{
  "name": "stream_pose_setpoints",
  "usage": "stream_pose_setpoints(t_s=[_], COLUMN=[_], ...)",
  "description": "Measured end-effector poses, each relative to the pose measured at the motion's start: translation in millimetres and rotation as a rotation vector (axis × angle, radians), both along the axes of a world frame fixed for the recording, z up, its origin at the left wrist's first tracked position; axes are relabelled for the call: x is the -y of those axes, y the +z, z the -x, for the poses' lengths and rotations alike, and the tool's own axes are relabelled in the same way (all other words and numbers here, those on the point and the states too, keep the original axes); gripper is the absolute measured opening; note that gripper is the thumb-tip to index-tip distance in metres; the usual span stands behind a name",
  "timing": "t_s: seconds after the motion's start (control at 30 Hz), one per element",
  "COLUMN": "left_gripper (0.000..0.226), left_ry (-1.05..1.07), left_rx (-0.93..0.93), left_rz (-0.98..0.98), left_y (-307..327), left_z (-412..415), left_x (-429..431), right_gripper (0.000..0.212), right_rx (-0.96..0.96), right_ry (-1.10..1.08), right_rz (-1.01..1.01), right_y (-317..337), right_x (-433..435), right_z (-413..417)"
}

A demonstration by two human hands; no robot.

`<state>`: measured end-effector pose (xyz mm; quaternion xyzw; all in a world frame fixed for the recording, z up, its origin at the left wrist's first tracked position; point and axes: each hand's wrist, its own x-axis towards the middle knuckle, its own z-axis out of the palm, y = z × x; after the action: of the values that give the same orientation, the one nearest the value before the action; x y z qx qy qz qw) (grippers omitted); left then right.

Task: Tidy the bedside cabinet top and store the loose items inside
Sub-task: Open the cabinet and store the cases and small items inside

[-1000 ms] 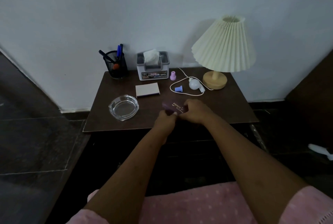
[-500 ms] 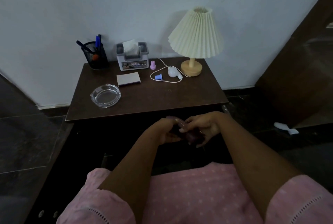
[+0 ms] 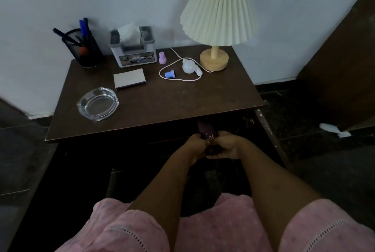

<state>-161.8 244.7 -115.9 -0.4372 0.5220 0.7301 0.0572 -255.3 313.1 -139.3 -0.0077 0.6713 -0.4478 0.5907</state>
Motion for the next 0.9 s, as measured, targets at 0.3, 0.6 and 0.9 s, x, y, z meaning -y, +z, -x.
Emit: stream_pose_setpoints(t_s=[0.3,0.6,0.9], left_gripper=[0.04,0.044,0.043], left_ry=[-0.084,-0.105,-0.031], left_rx=[-0.049,-0.068,-0.075], left_rz=[0.054,-0.027,-0.076], left_y=[-47.0,-69.2,-83.1], left_z=[53.6,81.2,90.6], left_x=[-1.0,0.0,10.9], right_gripper=[0.03,0.047,0.046], right_rx=[-0.122,-0.301,-0.522], right_ry=[-0.272,-0.389,-0.264], right_rz=[-0.005,-0.152,-0.376], right_y=[-50.4,-89.3,-102.8], right_x=[7.2,15.2,29.6], right_z=[42.3,64.4,74.0])
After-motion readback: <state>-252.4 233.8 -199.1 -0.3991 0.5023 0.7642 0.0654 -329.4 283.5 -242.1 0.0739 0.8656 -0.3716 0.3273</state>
